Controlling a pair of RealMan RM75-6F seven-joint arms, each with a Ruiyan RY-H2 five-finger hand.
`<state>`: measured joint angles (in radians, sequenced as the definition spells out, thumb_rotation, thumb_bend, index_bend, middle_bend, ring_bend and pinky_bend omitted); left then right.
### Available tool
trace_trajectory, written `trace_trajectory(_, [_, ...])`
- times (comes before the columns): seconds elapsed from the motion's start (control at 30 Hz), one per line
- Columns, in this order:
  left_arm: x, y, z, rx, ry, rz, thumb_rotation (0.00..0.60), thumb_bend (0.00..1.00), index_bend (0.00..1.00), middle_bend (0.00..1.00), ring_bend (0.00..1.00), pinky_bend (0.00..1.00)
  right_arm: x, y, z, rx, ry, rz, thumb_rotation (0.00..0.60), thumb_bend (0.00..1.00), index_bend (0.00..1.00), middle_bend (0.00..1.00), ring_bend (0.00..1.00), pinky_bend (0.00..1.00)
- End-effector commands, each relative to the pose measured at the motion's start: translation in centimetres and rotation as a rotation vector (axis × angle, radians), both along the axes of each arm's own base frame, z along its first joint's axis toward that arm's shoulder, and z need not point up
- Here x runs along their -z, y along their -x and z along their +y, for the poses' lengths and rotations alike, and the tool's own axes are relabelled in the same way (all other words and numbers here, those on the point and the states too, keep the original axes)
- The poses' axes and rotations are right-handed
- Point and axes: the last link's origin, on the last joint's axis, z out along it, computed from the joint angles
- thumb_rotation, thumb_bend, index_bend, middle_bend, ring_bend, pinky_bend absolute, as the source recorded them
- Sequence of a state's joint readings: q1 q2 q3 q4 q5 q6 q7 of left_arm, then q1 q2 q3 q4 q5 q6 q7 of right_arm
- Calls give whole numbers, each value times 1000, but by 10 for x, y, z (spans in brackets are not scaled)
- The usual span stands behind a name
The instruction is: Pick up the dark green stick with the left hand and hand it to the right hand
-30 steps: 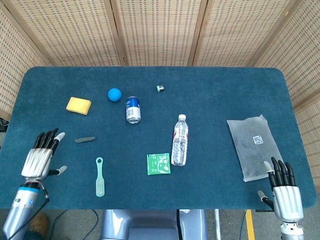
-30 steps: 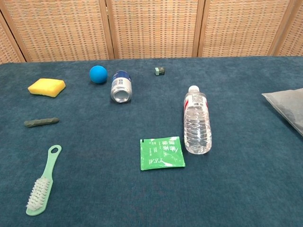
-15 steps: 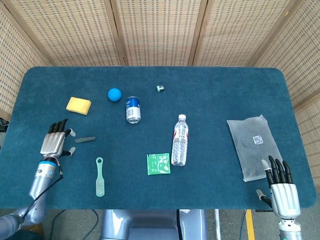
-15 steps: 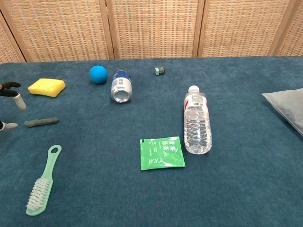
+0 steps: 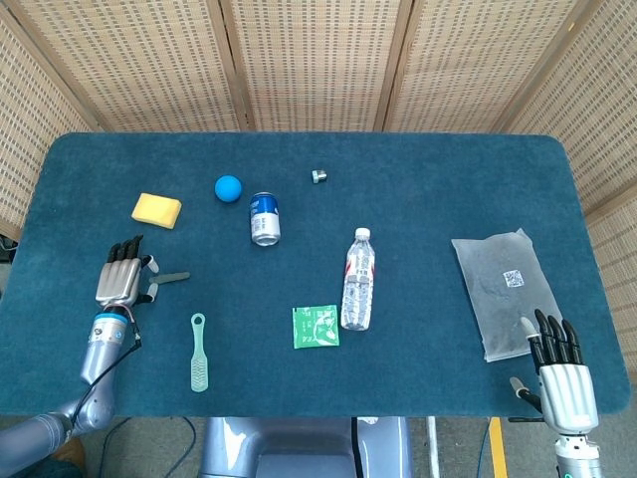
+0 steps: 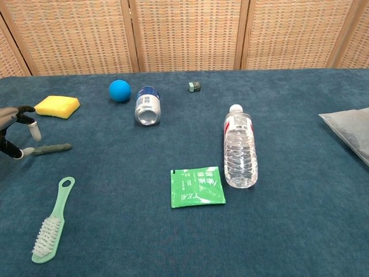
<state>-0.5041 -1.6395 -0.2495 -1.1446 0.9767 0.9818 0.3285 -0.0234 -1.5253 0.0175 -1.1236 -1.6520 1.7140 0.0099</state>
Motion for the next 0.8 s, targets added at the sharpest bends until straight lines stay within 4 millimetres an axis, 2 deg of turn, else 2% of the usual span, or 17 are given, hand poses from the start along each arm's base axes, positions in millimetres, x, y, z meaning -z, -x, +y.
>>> trace_trajectory(0.03, [3, -1, 2, -12, 2, -14, 600, 399, 455, 0, 0, 0, 0, 1, -1, 6, -4, -3, 600, 0, 0, 0, 0, 0])
trace_trajectory(0.53, [20, -3, 6, -38, 31, -2, 600, 400, 462, 0, 0, 0, -1, 2, -2, 10, -10, -9, 600, 0, 0, 0, 0, 0])
trace_trajectory(0.8, [21, -1, 8, -48, 23, -3, 600, 401, 466, 0, 0, 0, -2, 3, -3, 11, -14, -17, 600, 0, 0, 0, 0, 0])
